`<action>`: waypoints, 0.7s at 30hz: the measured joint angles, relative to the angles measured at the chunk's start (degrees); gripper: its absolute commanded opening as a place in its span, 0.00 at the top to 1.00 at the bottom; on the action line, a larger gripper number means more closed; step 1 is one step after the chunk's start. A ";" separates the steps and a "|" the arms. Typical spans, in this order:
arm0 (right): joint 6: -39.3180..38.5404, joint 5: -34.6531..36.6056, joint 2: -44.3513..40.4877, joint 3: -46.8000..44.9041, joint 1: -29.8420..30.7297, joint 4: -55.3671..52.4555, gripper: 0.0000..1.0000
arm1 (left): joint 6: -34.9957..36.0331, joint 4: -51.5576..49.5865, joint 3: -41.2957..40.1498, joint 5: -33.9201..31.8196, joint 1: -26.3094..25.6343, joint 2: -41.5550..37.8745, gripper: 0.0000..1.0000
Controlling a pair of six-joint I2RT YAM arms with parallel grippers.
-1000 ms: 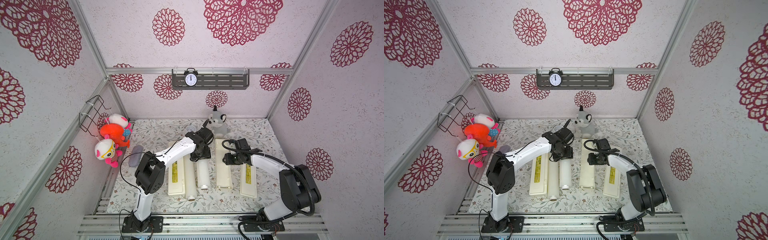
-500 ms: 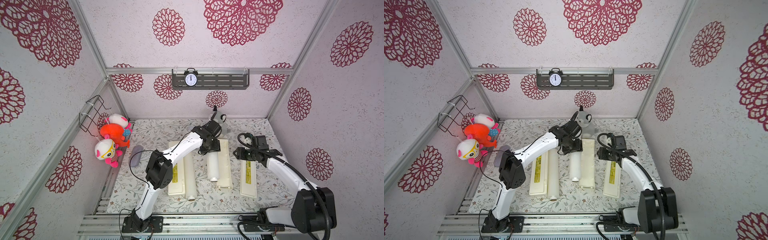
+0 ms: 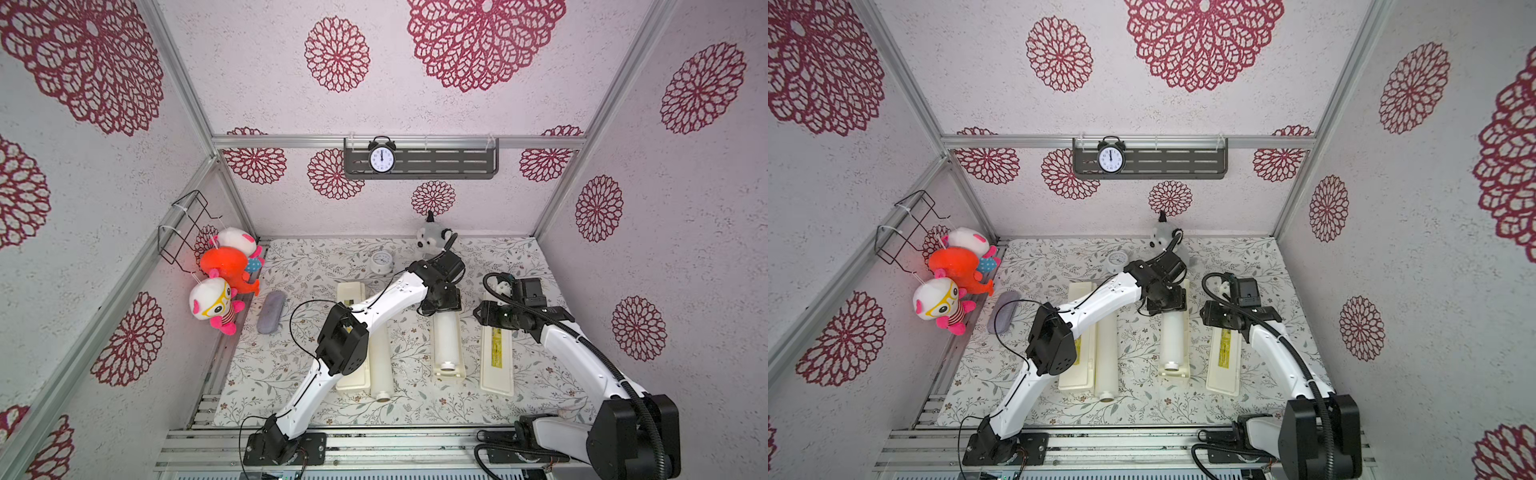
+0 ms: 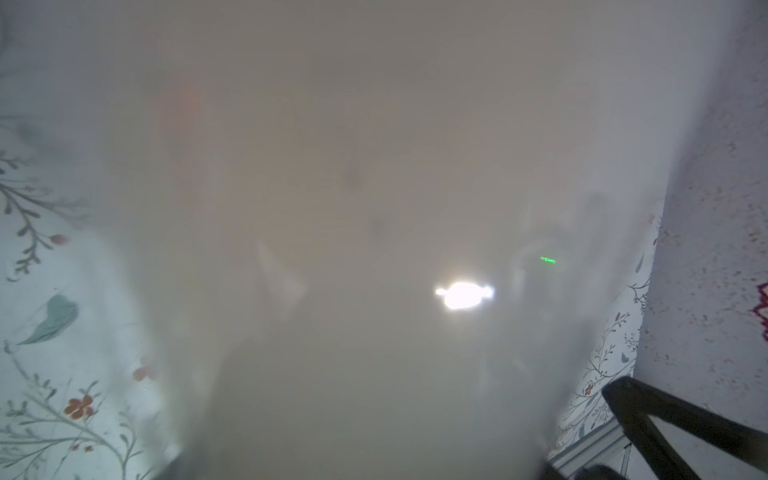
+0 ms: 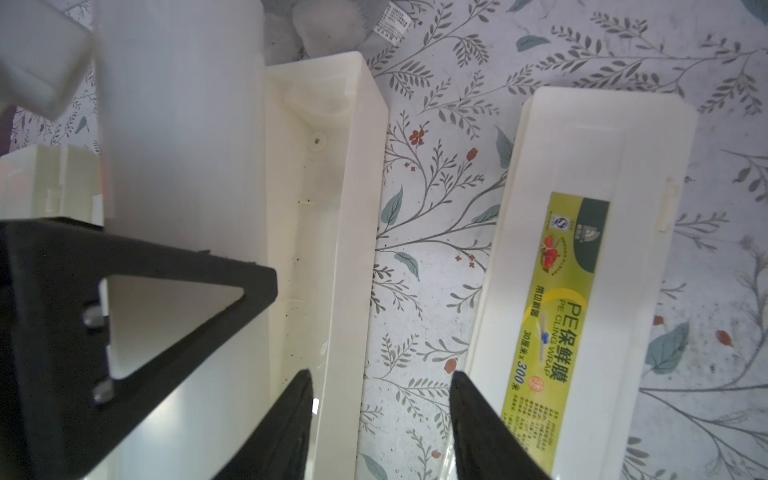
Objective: Put plastic wrap rolls into dispensers
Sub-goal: Place the plastic wrap into the plastic wrap cutting box.
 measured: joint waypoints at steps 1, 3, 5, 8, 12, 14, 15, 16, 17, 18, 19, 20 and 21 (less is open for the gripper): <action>0.00 -0.02 0.00 0.00 -0.02 0.00 0.46 | -0.07 -0.17 0.00 0.15 -0.20 0.15 0.46; 0.00 -0.04 0.00 0.00 -0.02 0.04 0.46 | -0.15 -0.50 0.00 0.28 -0.50 0.55 0.46; 0.00 -0.04 0.00 0.00 -0.02 0.04 0.46 | -0.22 -0.98 0.00 0.20 -0.74 0.96 0.47; 0.00 -0.07 0.00 -0.02 -0.07 0.09 0.46 | -0.26 -1.38 0.00 -0.42 -0.92 1.60 0.46; 0.00 -0.11 0.00 -0.15 -0.09 0.22 0.46 | -0.55 -1.29 0.00 -1.03 -0.98 2.34 0.46; 0.00 -0.11 0.00 -0.22 -0.11 0.28 0.46 | -0.90 -1.22 0.00 -0.94 -0.98 2.71 0.46; 0.00 -0.11 0.02 -0.22 -0.11 0.28 0.46 | -0.98 -1.25 0.00 -0.92 -1.01 2.82 0.46; 0.00 -0.11 0.02 -0.22 -0.11 0.37 0.46 | -1.09 -1.25 -0.02 -0.92 -1.03 2.93 0.46; 0.00 -0.11 0.02 -0.22 -0.11 0.48 0.46 | -1.18 -1.22 -0.17 -0.94 -1.03 2.97 0.46; 0.00 -0.11 0.04 -0.22 -0.11 0.57 0.46 | -1.31 -1.22 -0.35 -0.96 -1.03 2.97 0.46; 0.00 -0.11 0.13 -0.22 -0.11 0.68 0.46 | -1.38 -1.29 -0.48 -1.01 -1.05 2.97 0.46; 0.00 -0.11 0.26 -0.22 -0.11 0.83 0.46 | -1.51 -1.22 -0.72 -1.01 -1.05 2.97 0.45; 0.00 -0.11 0.42 -0.22 -0.11 0.96 0.46 | -1.62 -1.18 -0.92 -1.07 -1.05 2.97 0.45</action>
